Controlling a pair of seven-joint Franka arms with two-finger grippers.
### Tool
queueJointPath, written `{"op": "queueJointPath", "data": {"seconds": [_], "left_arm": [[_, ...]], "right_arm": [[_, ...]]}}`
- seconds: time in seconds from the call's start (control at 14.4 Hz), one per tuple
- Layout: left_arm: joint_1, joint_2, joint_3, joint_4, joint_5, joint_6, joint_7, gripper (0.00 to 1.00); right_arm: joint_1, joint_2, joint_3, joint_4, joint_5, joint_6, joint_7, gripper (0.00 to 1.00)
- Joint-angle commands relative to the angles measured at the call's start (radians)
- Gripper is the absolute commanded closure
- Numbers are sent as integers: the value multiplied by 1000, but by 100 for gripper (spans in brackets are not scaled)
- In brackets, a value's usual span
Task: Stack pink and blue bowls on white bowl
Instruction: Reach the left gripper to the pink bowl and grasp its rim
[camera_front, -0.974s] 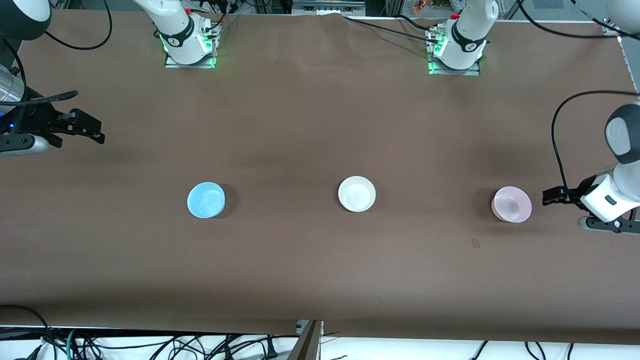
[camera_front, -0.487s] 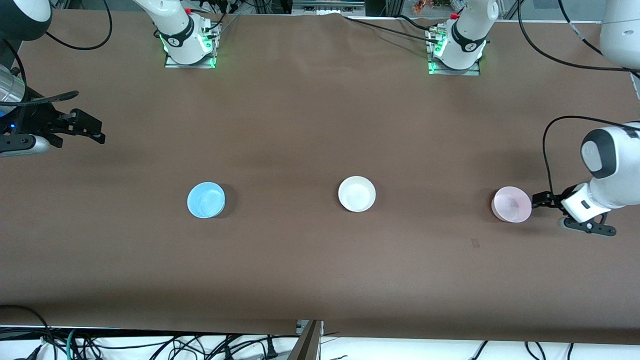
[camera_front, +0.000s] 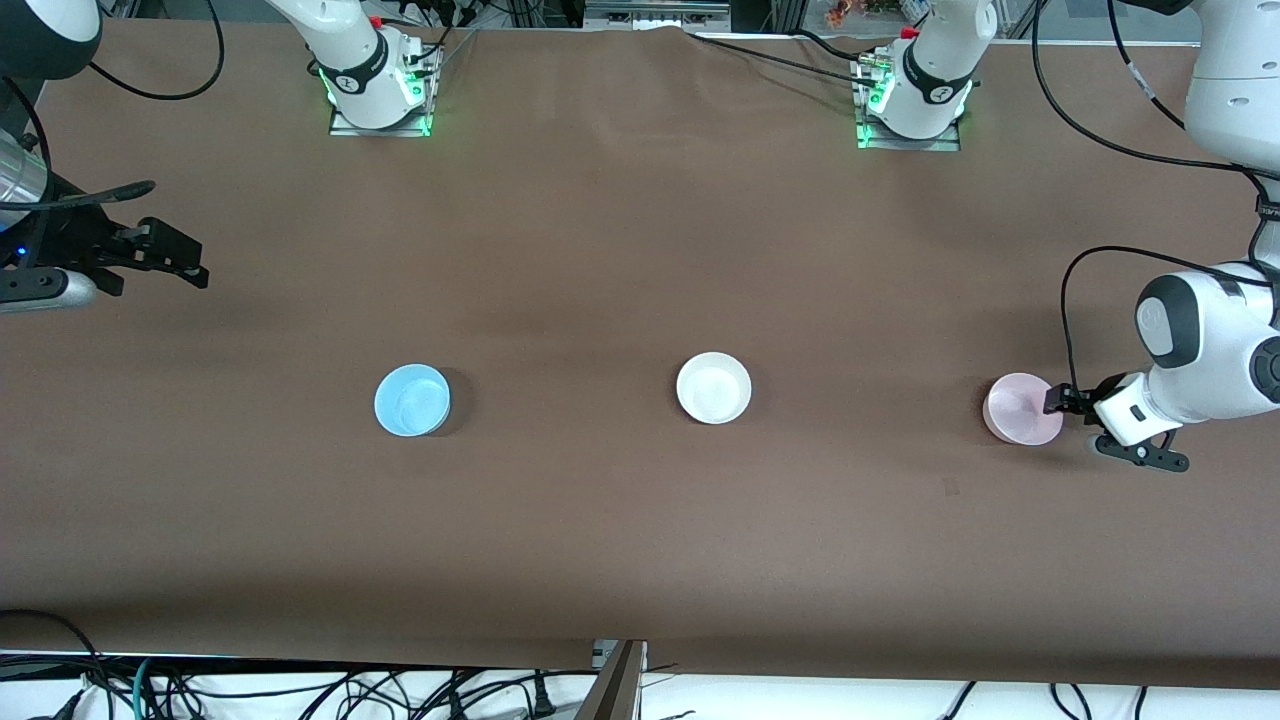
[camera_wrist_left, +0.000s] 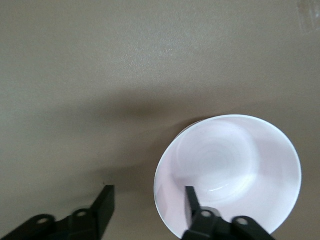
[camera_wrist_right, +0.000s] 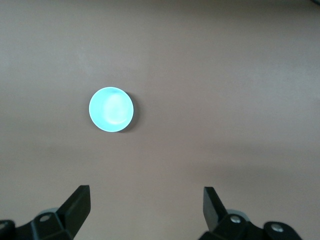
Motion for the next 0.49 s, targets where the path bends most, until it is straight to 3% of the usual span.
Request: {"op": "queueJointPath", "data": {"seconds": [0.0, 0.14, 0.42], "left_arm": [[15, 18, -19, 1, -19, 10, 36, 92], [20, 35, -20, 4, -24, 10, 41, 100], [23, 37, -20, 6, -39, 5, 58, 100]], "right_arm": [[-17, 13, -8, 36, -43, -22, 9, 0], [-29, 19, -31, 32, -39, -22, 17, 0], [-32, 40, -39, 31, -36, -24, 14, 0]]}}
